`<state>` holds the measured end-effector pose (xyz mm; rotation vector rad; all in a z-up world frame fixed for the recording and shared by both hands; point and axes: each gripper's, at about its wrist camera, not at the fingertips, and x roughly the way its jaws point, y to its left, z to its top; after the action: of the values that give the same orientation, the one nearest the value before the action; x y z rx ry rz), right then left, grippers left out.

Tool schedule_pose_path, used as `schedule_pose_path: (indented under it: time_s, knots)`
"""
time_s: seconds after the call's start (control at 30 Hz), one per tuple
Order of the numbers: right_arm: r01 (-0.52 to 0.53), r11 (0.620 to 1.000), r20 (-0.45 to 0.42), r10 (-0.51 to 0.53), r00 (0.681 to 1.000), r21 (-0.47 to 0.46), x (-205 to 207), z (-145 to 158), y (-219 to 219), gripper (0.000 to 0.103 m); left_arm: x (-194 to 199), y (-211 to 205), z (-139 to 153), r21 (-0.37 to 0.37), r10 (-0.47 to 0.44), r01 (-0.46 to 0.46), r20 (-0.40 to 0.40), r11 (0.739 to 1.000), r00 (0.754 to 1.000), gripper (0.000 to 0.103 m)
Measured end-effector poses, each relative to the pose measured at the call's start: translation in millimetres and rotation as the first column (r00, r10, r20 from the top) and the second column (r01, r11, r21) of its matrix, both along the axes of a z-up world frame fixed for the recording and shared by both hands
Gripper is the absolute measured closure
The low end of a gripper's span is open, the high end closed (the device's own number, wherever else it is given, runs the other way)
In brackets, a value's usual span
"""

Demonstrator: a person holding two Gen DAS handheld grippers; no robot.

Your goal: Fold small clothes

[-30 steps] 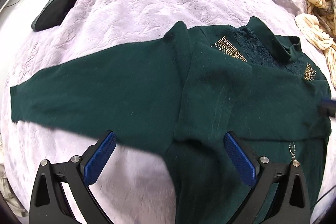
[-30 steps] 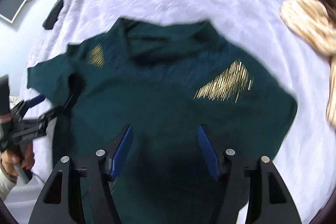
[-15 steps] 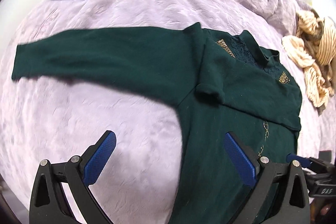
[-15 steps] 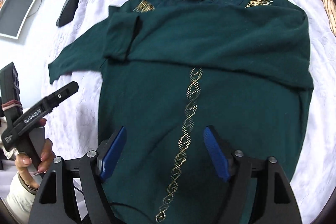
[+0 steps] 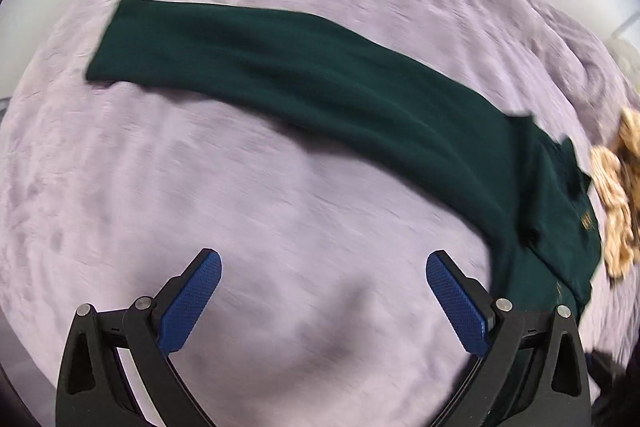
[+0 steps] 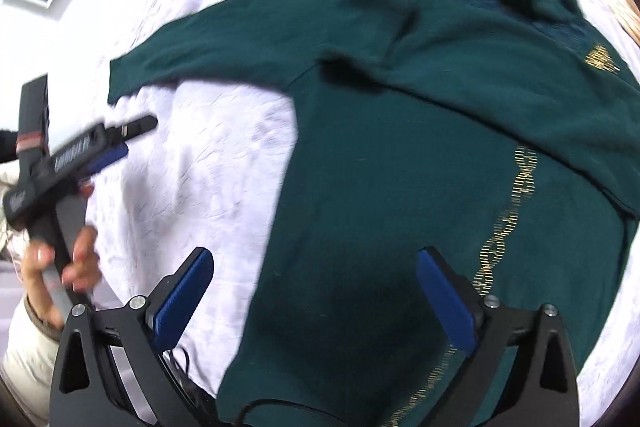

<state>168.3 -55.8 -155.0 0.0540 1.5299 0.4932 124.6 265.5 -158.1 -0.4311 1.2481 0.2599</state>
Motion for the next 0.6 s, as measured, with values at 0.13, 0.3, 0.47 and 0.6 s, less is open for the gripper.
schedule_pose_path:
  time_s: [0.13, 0.3, 0.47, 0.6]
  knots:
    - [-0.036, 0.999, -0.019, 0.036, 0.999, -0.010, -3.6, -5.5, 22.5, 0.002, 7.7, 51.2, -4.5, 0.030, 0.064, -0.064, 0.017, 0.997, 0.998, 0.000]
    - [-0.052, 0.998, -0.028, 0.051, 0.998, -0.023, -4.8, -8.0, 35.6, 0.002, 11.3, 113.5, -3.7, -0.103, 0.173, -0.160, 0.131, 0.982, 0.976, 0.000]
    - [-0.053, 0.998, -0.044, 0.051, 0.998, -0.040, -4.0, -15.5, 40.7, 0.002, 15.8, 162.0, -38.7, -0.345, 0.346, -0.277, 0.155, 0.897, 0.925, 0.000]
    - [-0.062, 0.997, -0.056, 0.059, 0.997, -0.049, -6.0, -19.9, 44.2, 0.002, 18.0, 167.2, -55.3, -0.425, 0.386, -0.285, 0.175, 0.859, 0.905, 0.000]
